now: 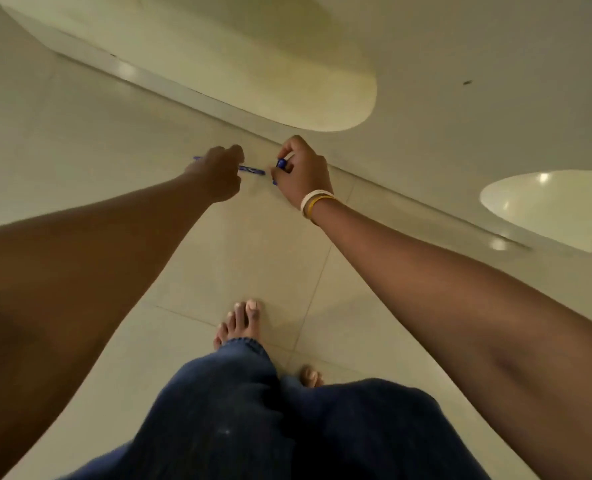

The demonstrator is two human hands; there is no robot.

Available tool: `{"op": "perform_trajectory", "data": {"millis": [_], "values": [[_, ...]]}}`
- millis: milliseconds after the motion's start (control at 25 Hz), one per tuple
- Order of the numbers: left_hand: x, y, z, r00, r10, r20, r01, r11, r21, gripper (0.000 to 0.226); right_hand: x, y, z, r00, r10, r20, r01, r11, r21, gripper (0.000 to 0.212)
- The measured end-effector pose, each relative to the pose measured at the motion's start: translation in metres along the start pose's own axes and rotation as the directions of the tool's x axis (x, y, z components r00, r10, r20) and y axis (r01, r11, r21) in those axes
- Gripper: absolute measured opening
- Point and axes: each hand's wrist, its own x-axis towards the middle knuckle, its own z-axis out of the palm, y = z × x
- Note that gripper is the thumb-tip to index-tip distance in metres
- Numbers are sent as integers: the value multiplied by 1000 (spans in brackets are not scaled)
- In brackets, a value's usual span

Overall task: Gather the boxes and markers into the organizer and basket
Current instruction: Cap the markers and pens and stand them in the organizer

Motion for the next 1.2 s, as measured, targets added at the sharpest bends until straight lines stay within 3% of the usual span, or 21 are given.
{"op": "perform_trajectory", "data": {"millis": [200,320,400,520,640,680,760,840,920,1040,1200], "values": [[57,-19,34,996,53,-68,-36,975,221,33,49,48,19,1000,-28,5,28,999,-45,22],[65,-13,33,971,217,-99,-149,878,455,24,57,54,23,999,-32,31,34,997,-70,25],[52,-9,22,963,259,-71,-194,854,483,24,51,43,18,999,-25,26,26,999,-41,24],[5,7,-21,994,64,-94,-34,956,290,25,18,1,-8,997,72,-19,-70,994,79,21],[-57,36,-92,979,-204,17,204,964,-168,17,-36,-64,-55,982,191,10,-187,949,254,23],[-80,45,-117,960,-276,50,274,885,-377,16,-55,-89,-74,977,212,28,-211,931,299,22],[-123,64,-168,908,-412,70,334,614,-715,18,-90,-142,-116,969,243,33,-238,896,375,21],[-166,85,-216,846,-521,113,310,309,-899,14,-117,-192,-159,959,282,12,-258,857,447,19],[-199,104,-253,811,-556,183,238,28,-971,12,-134,-233,-193,941,339,-10,-278,787,551,18],[-229,127,-302,795,-525,305,121,-355,-927,18,-140,-277,-231,910,414,-12,-285,647,707,13],[-241,146,-355,799,-493,344,43,-524,-851,18,-133,-318,-254,895,445,-1,-236,476,847,7]]}}
